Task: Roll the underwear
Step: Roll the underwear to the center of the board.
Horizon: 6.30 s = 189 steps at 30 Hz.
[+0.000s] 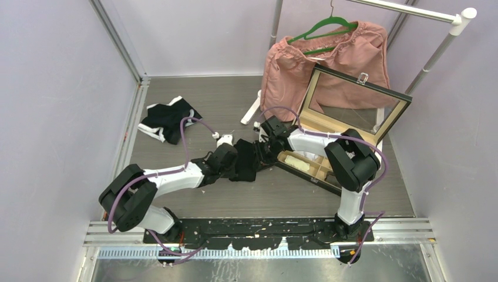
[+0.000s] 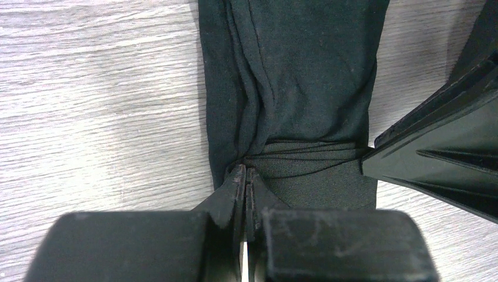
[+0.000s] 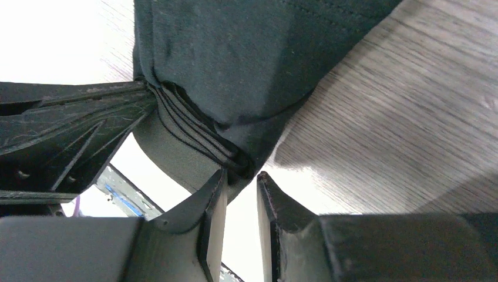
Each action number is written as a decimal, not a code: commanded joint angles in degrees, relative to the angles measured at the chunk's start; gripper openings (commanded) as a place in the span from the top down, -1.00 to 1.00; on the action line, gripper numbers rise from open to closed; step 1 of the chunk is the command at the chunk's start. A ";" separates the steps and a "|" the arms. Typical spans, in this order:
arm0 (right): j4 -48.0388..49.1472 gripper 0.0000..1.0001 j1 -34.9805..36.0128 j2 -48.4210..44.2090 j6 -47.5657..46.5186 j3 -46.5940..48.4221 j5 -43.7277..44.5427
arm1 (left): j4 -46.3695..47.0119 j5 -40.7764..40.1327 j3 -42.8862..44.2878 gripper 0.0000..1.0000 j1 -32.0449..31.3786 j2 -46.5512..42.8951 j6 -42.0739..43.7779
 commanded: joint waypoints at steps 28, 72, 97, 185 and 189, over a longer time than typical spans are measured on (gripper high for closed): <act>46.90 -0.05 19.73 -27.58 -57.00 -31.77 15.69 | -4.63 1.52 -2.44 0.99 0.30 2.58 0.83; 42.04 0.75 33.18 -6.13 -82.63 -24.33 44.44 | -2.90 4.35 -2.75 0.99 0.98 1.81 0.54; 23.01 0.98 31.27 -14.86 -55.70 -18.74 23.22 | -20.10 2.94 -7.02 0.99 9.19 -40.83 -5.05; 39.12 0.63 5.68 -9.51 1.93 -28.99 0.59 | 6.05 27.68 1.18 0.99 5.13 -9.33 3.78; 38.59 0.60 5.71 -9.57 1.47 -28.86 0.61 | 7.43 25.44 -0.67 0.99 5.13 -6.97 3.23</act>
